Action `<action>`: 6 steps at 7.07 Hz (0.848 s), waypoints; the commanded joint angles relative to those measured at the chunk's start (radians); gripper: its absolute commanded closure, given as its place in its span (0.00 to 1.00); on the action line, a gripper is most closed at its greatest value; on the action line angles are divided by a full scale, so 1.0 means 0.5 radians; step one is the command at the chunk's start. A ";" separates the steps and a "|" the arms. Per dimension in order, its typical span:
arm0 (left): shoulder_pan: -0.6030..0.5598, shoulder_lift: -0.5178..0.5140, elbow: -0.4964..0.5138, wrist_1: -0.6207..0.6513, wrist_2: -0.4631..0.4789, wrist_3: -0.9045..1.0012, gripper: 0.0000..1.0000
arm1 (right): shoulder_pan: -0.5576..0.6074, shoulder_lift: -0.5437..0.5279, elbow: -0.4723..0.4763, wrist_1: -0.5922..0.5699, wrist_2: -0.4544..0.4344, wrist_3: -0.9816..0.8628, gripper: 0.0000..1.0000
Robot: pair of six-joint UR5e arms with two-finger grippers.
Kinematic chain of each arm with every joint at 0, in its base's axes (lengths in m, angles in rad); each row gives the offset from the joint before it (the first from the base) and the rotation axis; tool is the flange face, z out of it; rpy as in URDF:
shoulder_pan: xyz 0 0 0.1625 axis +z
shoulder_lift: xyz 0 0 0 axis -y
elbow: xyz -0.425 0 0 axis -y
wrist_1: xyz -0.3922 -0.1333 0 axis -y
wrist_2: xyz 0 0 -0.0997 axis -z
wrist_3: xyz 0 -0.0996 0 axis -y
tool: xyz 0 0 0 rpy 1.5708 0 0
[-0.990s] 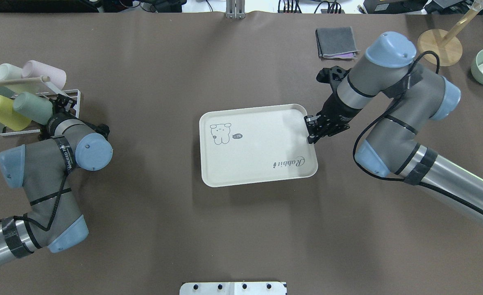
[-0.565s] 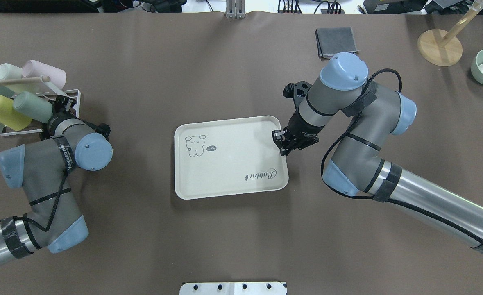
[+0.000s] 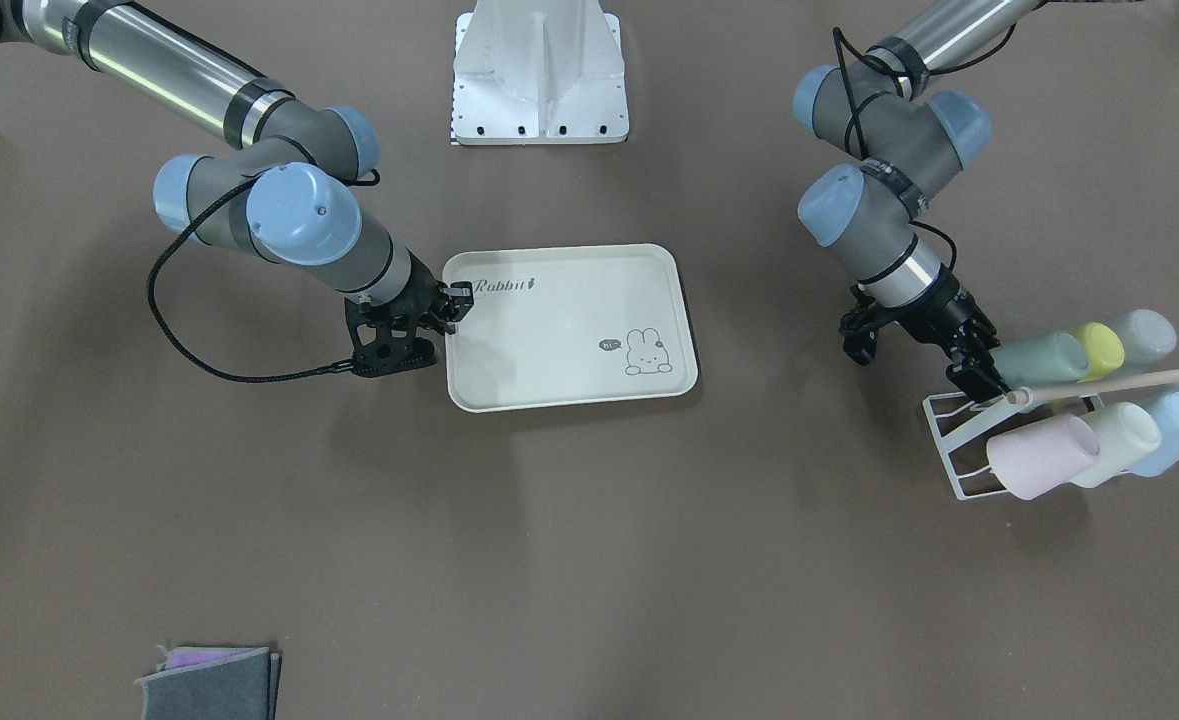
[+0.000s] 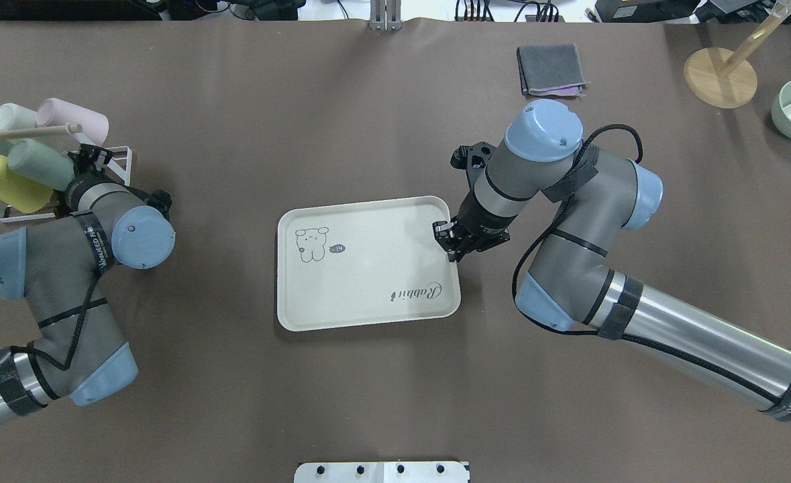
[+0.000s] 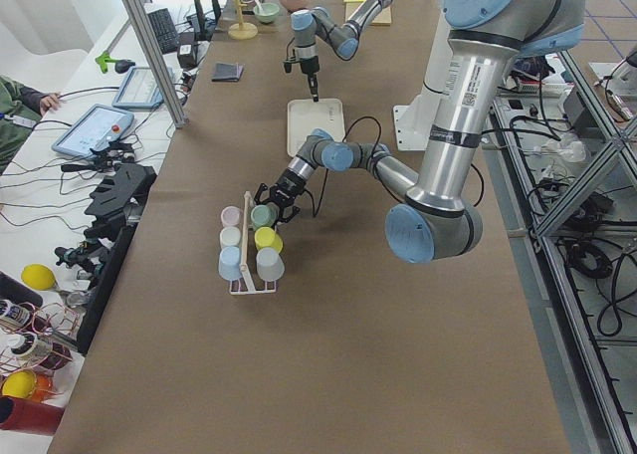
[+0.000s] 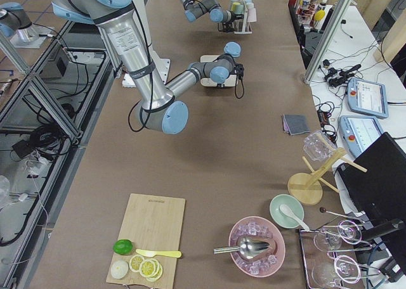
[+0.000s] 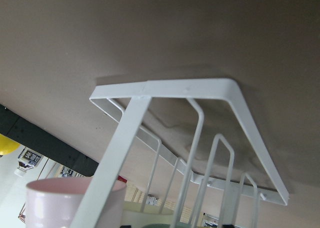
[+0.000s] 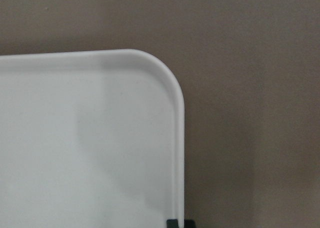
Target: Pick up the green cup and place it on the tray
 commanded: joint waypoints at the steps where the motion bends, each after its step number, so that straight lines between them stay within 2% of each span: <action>1: -0.024 0.119 -0.184 0.024 0.004 0.003 0.37 | 0.001 -0.010 -0.005 0.006 -0.005 0.123 1.00; 4: -0.033 0.126 -0.390 0.300 0.034 0.003 0.37 | 0.001 -0.022 -0.005 0.049 -0.005 0.235 1.00; 5: -0.045 0.123 -0.479 0.370 0.034 0.012 0.37 | -0.011 -0.025 -0.008 0.049 -0.009 0.235 0.25; 6: -0.082 0.119 -0.589 0.429 0.031 0.021 0.37 | -0.012 -0.028 0.004 0.052 -0.002 0.216 0.00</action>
